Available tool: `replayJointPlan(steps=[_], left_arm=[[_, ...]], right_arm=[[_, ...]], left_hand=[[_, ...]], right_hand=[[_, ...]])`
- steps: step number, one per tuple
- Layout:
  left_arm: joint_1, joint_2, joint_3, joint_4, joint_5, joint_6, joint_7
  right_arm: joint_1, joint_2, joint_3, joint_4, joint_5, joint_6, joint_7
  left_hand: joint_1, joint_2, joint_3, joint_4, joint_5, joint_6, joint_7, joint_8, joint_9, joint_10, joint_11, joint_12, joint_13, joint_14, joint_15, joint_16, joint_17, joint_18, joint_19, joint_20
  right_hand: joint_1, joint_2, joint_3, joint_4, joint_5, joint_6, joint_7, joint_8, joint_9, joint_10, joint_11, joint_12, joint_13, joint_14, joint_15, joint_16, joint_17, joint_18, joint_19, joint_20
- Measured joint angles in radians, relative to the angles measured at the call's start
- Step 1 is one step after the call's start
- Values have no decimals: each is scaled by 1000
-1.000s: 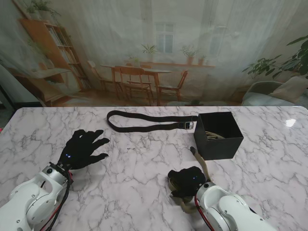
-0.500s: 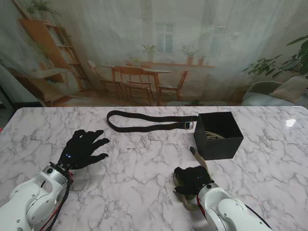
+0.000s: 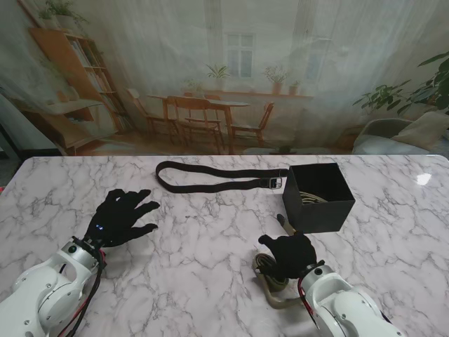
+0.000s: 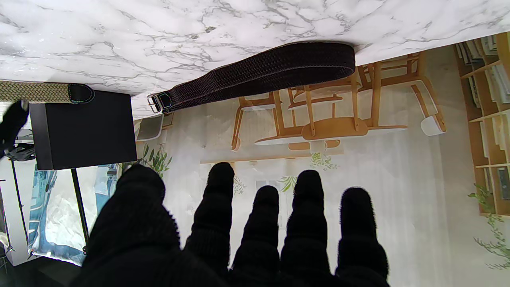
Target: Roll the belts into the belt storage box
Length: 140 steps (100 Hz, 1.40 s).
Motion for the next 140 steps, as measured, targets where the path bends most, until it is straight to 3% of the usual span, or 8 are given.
replayJointPlan(steps=[15,33,49,65,84,93,109,140], left_arm=[[1,0,-2,0,0,0,3],[2,0,-2,0,1,1,7],[1,0,-1,0,3,2,6],[-1,0,0,1,8,3,6],[-2,1,1,4,8,4,9],[-2,1,2,5,8,5,10],[-3,1,3,5,10,8,13],[-2,1,2,5,10,8,15]], right_arm=[[-29,1,91,-4,-168,-118,-176],[-47,23,142,-30,-215,-142,-146],[-53,45,187,-41,-296,-336,-133],[-23,74,168,-21,-355,-381,-156],[31,86,144,10,-311,-503,-123],[57,93,122,24,-319,-522,-115],[118,113,76,70,-357,-591,-143],[133,131,61,82,-423,-572,-163]], left_hand=[[0,0,0,0,0,0,0,0,0,0,0,0,0,0,0,0,0,0,0,0],[0,0,0,0,0,0,0,0,0,0,0,0,0,0,0,0,0,0,0,0],[0,0,0,0,0,0,0,0,0,0,0,0,0,0,0,0,0,0,0,0],[1,12,-2,0,0,0,0,0,0,0,0,0,0,0,0,0,0,0,0,0],[2,12,-2,0,0,0,0,0,0,0,0,0,0,0,0,0,0,0,0,0],[37,27,1,0,0,0,0,0,0,0,0,0,0,-2,0,0,0,0,0,0],[64,28,-1,0,0,0,0,0,0,0,0,0,0,-2,0,0,0,0,0,0],[64,28,-1,0,0,0,0,0,0,0,0,0,0,-2,0,0,0,0,0,0]], right_hand=[[3,0,0,11,-84,-152,-23,0,-24,-2,-8,0,0,-11,2,1,1,-2,0,0],[26,-1,18,12,-165,-219,-15,1,-302,15,-117,-46,-149,-44,-12,0,-72,-25,-41,0],[23,-43,90,12,-200,-219,-37,1,-557,39,-195,-161,-349,-76,-220,-90,-204,-34,-182,0],[27,-148,265,12,-263,-272,-96,0,-611,38,-228,-243,-409,-76,-356,-172,-238,-32,-266,-3],[152,-202,468,12,-262,-362,-320,-78,-688,12,-231,-280,-434,-79,-407,-210,-256,-22,-317,-30],[163,-202,495,12,-261,-381,-426,-7,-705,1,-231,-285,-471,-87,-435,-232,-270,-22,-335,-35],[163,-202,526,12,-261,-405,-423,63,-753,1,-231,-290,-489,-88,-457,-259,-285,-23,-355,-45],[163,-202,537,12,-261,-418,-324,76,-766,1,-231,-290,-510,-88,-458,-268,-296,-24,-358,-50]])
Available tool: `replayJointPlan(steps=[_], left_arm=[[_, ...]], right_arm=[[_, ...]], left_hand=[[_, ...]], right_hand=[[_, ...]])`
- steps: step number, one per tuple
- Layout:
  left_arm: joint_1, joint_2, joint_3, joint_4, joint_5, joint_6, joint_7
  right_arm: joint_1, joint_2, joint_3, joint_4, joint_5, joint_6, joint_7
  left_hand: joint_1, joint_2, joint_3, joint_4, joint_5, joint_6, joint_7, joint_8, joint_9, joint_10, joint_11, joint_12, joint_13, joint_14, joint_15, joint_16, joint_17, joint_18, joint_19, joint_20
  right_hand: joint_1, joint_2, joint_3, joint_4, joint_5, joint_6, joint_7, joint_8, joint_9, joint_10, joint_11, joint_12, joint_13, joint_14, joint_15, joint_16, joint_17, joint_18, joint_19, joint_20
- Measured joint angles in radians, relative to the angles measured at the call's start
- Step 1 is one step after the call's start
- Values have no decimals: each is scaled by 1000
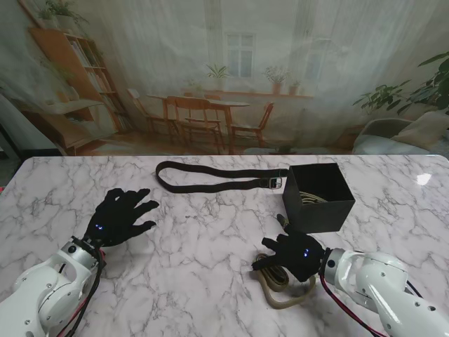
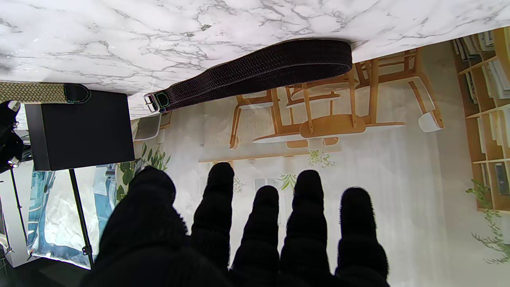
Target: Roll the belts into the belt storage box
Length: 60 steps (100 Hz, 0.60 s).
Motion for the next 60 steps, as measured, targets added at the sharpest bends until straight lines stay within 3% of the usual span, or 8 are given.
replayJointPlan(steps=[27,43,51,54,60], left_arm=[[0,0,0,0,0,0,-3],[0,0,0,0,0,0,-2],[0,0,0,0,0,0,-2],[0,0,0,0,0,0,-2],[-1,0,1,0,0,0,-2]], right_arm=[[38,6,-45,38,17,26,8],[50,5,-59,45,35,25,20],[54,5,-64,51,51,21,19],[55,4,-66,54,57,18,17],[59,4,-72,61,67,14,13]], left_hand=[[0,0,0,0,0,0,0,0,0,0,0,0,0,0,0,0,0,0,0,0],[0,0,0,0,0,0,0,0,0,0,0,0,0,0,0,0,0,0,0,0],[0,0,0,0,0,0,0,0,0,0,0,0,0,0,0,0,0,0,0,0],[0,0,0,0,0,0,0,0,0,0,0,0,0,0,0,0,0,0,0,0],[0,0,0,0,0,0,0,0,0,0,0,0,0,0,0,0,0,0,0,0]], right_hand=[[-21,-20,-1,0,-35,0,24,0,-12,0,0,0,-17,0,0,0,-12,0,-6,0],[-43,-55,-12,0,-11,0,177,4,-12,1,0,0,-26,0,0,0,-14,0,-8,-1],[-78,-67,-29,0,73,0,250,69,-11,1,0,-1,-26,0,0,0,-17,0,-10,-1],[-78,-74,-43,0,126,0,273,154,-11,0,0,-1,-26,0,0,0,-17,0,-11,-1],[-89,-75,-64,0,178,0,313,224,-9,-10,0,-1,-26,0,0,0,-17,0,-11,-2]])
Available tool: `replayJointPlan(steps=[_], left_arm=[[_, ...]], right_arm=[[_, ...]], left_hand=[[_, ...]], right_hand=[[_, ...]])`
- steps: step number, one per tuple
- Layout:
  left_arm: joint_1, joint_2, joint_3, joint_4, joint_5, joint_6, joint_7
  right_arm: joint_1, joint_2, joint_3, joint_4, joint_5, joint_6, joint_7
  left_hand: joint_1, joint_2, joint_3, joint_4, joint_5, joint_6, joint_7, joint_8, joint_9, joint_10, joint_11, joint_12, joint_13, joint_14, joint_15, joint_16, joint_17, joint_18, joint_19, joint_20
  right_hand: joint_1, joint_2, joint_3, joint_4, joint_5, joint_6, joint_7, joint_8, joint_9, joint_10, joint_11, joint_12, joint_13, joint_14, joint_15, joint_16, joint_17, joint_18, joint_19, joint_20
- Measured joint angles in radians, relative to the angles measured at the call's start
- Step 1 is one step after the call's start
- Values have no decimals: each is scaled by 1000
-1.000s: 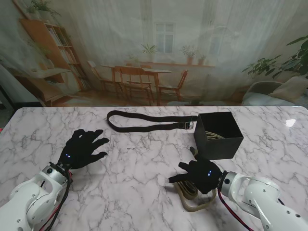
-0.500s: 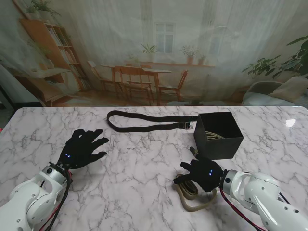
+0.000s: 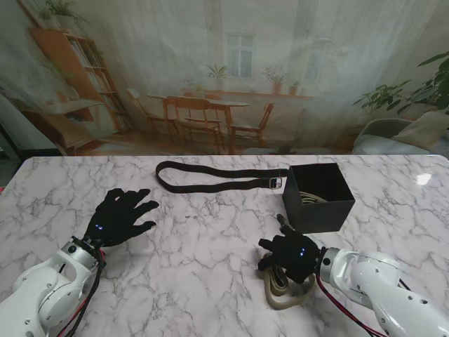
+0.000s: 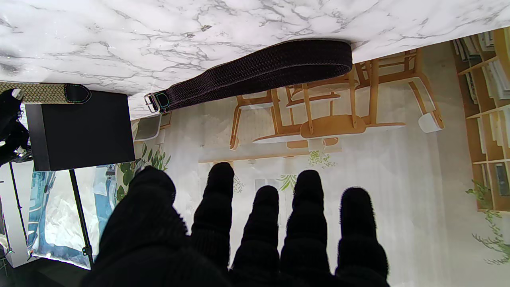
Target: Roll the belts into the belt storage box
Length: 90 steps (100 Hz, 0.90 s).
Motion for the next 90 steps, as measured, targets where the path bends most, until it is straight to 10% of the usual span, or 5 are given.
replayJointPlan(steps=[15,34,76,90], left_arm=[[-1,0,1,0,0,0,-1],[-2,0,2,1,0,0,-2],[-2,0,2,2,-1,0,-3],[-2,0,2,2,-1,0,-5]], right_arm=[[27,2,-39,44,19,3,-72],[55,1,-76,89,65,14,-140],[66,-7,-90,85,67,23,-114],[0,-23,10,5,71,-30,38]], left_hand=[[0,0,0,0,0,0,0,0,0,0,0,0,0,0,0,0,0,0,0,0],[0,0,0,0,0,0,0,0,0,0,0,0,0,0,0,0,0,0,0,0],[0,0,0,0,0,0,0,0,0,0,0,0,0,0,0,0,0,0,0,0],[0,0,0,0,0,0,0,0,0,0,0,0,0,0,0,0,0,0,0,0]], right_hand=[[-34,-11,-84,-72,101,0,129,74,132,-93,9,2,38,-25,0,0,17,0,-3,-1],[-41,-33,-211,-162,252,-1,261,-77,248,-111,31,33,75,-36,0,0,29,0,2,-11],[-131,42,-264,-165,374,64,288,-211,314,-88,30,51,86,-34,0,0,28,0,11,-11],[-130,189,-263,-70,288,167,122,-112,287,-40,12,51,68,-10,0,0,16,0,11,-11]])
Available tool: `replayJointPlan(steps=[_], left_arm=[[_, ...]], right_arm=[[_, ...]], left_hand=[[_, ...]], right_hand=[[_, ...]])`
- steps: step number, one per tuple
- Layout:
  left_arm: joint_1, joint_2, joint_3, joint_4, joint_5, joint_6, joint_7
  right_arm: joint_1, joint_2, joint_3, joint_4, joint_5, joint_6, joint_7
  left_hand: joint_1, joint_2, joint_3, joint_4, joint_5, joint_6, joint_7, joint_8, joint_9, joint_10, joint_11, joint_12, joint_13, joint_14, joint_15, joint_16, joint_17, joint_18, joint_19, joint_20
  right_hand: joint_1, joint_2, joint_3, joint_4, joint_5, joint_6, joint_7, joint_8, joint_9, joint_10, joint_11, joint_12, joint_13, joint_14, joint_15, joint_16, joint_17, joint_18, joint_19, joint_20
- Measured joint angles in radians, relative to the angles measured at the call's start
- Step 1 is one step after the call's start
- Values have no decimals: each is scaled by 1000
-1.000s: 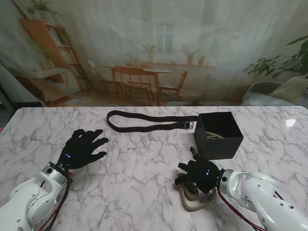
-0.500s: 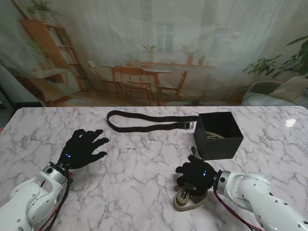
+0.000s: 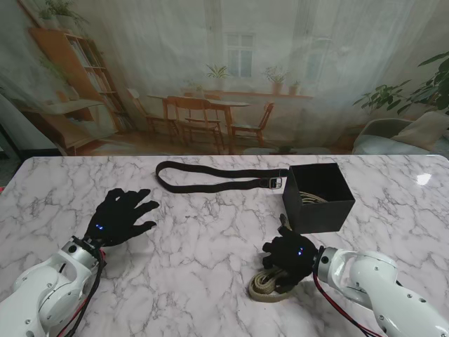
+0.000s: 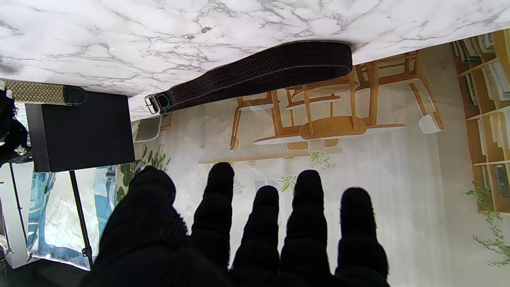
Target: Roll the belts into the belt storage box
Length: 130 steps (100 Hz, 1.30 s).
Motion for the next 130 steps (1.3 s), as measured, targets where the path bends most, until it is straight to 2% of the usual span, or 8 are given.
replayJointPlan(steps=[10,28,37,58,74,102,118,130], left_arm=[[0,0,0,0,0,0,-1],[-1,0,1,0,0,0,-1],[-1,0,1,0,1,0,-1],[-1,1,2,0,3,3,0],[-3,1,4,1,5,3,0],[-2,1,3,2,5,4,0],[-2,1,2,2,5,5,2],[-1,1,2,2,7,7,3]], right_arm=[[-33,0,26,-27,-19,1,6],[-55,0,54,-59,-26,-23,68],[-68,-1,68,-72,-29,-24,81],[-99,-8,103,-87,-20,-20,82],[-113,-10,124,-93,-12,-23,71],[-185,-24,213,-135,-4,-19,0],[-239,-32,282,-181,13,-40,1],[-268,-32,316,-201,2,-60,-5]], left_hand=[[0,0,0,0,0,0,0,0,0,0,0,0,0,0,0,0,0,0,0,0],[0,0,0,0,0,0,0,0,0,0,0,0,0,0,0,0,0,0,0,0],[0,0,0,0,0,0,0,0,0,0,0,0,0,0,0,0,0,0,0,0],[0,0,0,0,0,0,0,0,0,0,0,0,0,0,0,0,0,0,0,0],[0,0,0,0,0,0,0,0,0,0,0,0,0,0,0,0,0,0,0,0],[0,0,0,0,0,0,0,0,0,0,0,0,0,0,0,0,0,0,0,0],[0,0,0,0,0,0,0,0,0,0,0,0,0,0,0,0,0,0,0,0],[0,0,0,0,0,0,0,0,0,0,0,0,0,0,0,0,0,0,0,0]], right_hand=[[1,23,1,34,-60,20,-59,13,-33,16,-12,-3,-18,10,0,0,-17,0,-1,0],[3,36,34,46,-124,34,-106,13,-70,27,-18,-3,-33,13,0,0,-26,0,-9,0],[51,97,53,47,-184,95,-160,12,-83,38,-19,-5,-33,13,0,0,-28,0,-19,0],[57,159,50,47,-203,123,-175,-3,-107,41,-19,-14,-51,21,-2,0,-37,0,-21,0],[153,199,73,58,-212,133,-181,-14,-107,41,-19,-16,-51,21,-2,0,-37,0,-23,0],[77,197,17,59,-226,133,-182,-14,-120,48,-18,-18,-51,21,-2,0,-37,1,-23,0],[-35,54,-7,60,-300,142,-251,-39,-122,49,-22,-35,-66,28,-26,-19,-52,10,-45,-1],[-34,-57,36,61,-414,127,-313,-76,-151,49,-51,-49,-68,35,-50,-28,-73,14,-70,-10]])
